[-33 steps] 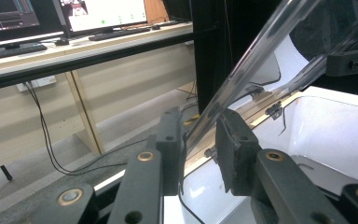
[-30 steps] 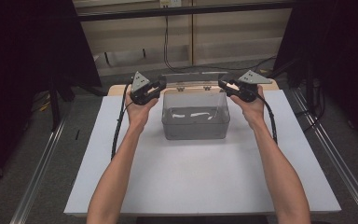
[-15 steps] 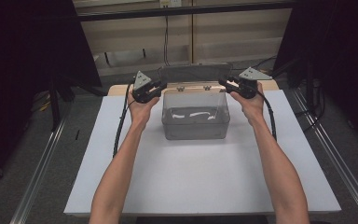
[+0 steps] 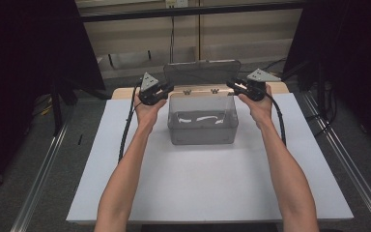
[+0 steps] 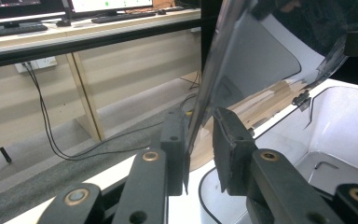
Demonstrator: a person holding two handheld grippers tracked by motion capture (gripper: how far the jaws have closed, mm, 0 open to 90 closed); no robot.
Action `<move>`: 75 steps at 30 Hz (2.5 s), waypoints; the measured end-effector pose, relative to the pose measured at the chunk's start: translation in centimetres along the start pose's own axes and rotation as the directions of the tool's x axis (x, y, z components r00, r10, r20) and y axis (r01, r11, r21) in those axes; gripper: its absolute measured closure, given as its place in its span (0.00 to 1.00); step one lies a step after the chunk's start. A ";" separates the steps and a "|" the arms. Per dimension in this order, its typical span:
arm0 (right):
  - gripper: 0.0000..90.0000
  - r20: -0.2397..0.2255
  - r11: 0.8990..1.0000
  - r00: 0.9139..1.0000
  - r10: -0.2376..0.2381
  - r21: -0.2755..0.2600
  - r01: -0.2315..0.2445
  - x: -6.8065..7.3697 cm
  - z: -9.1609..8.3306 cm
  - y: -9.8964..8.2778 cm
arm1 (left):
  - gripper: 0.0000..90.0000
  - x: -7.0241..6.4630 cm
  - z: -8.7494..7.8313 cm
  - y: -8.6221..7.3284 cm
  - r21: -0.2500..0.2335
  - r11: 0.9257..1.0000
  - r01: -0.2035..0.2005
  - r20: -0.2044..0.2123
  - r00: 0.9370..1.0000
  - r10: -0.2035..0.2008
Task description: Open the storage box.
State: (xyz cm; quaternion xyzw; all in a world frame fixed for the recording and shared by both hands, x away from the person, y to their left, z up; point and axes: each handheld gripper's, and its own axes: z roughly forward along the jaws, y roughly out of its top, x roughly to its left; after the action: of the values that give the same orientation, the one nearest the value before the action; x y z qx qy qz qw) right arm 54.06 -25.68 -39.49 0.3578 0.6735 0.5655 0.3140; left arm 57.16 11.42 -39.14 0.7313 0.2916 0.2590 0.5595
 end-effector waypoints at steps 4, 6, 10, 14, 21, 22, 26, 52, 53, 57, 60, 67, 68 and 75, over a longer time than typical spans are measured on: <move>0.77 0.004 1.000 1.000 0.009 0.000 -0.009 -0.3 0.4 0.1 | 0.80 -0.1 0.1 0.2 0.001 1.000 -0.008 0.003 1.000 0.008; 0.77 -0.011 0.999 0.999 0.035 -0.019 -0.035 -0.6 0.6 -0.1 | 0.80 0.1 0.2 0.2 0.001 1.000 -0.015 0.007 1.000 0.015; 0.78 -0.010 0.999 0.999 0.046 -0.019 -0.046 -0.7 0.7 -0.1 | 0.81 0.3 0.4 0.0 0.002 1.000 -0.007 0.003 1.000 0.007; 0.79 -0.001 0.999 0.999 0.037 -0.006 -0.037 -0.8 0.9 0.1 | 0.83 0.6 0.6 0.1 0.011 1.000 -0.008 -0.001 1.000 0.008; 0.73 -0.002 0.999 0.999 0.040 0.015 -0.040 -0.6 1.2 -0.3 | 0.88 0.9 0.8 -0.1 0.038 0.999 -0.003 0.004 1.000 0.002; 0.73 -0.002 0.999 0.999 0.040 0.015 -0.040 -0.6 1.2 -0.3 | 0.88 0.9 0.8 -0.2 0.037 0.999 0.002 0.004 1.000 -0.002; 0.75 0.005 0.998 0.999 0.052 0.023 -0.052 -0.9 1.2 -0.7 | 0.89 1.1 0.9 -0.2 0.036 0.999 0.016 -0.004 1.000 -0.016; 0.83 0.026 0.991 0.991 0.130 0.011 -0.130 -1.3 1.9 -1.6 | 0.87 1.5 1.8 -0.4 0.055 0.997 0.058 -0.012 0.998 -0.057; 0.83 0.030 0.991 0.991 0.134 0.012 -0.134 -1.3 1.9 -1.7 | 0.87 1.4 1.9 -0.5 0.048 0.997 0.067 -0.016 0.998 -0.066; 0.82 0.038 0.991 0.991 0.131 0.025 -0.132 -1.2 2.0 -1.5 | 0.84 1.4 2.0 -0.5 0.054 0.997 0.063 -0.016 0.998 -0.062; 0.81 0.036 0.990 0.990 0.137 0.031 -0.138 -1.2 2.1 -1.5 | 0.83 1.3 2.2 -0.5 0.056 0.996 0.067 -0.020 0.998 -0.066; 0.78 0.042 0.990 0.991 0.130 0.043 -0.132 -1.3 2.5 -1.3 | 0.81 1.4 2.5 -0.5 0.072 0.995 0.072 -0.025 0.997 -0.070; 0.77 0.043 0.990 0.991 0.130 0.052 -0.132 -1.3 2.5 -1.2 | 0.81 1.4 2.5 -0.5 0.069 0.994 0.079 -0.021 0.997 -0.078; 0.78 0.039 0.984 0.985 0.170 0.044 -0.172 -1.5 2.7 -1.4 | 0.81 1.5 2.7 -0.7 0.063 0.990 0.128 -0.020 0.992 -0.127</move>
State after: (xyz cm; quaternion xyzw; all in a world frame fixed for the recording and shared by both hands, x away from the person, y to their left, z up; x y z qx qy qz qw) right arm 56.91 -25.62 -41.29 0.4315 0.6479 0.5679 0.2673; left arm 60.04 10.88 -40.42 0.7268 0.3503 0.2188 0.5488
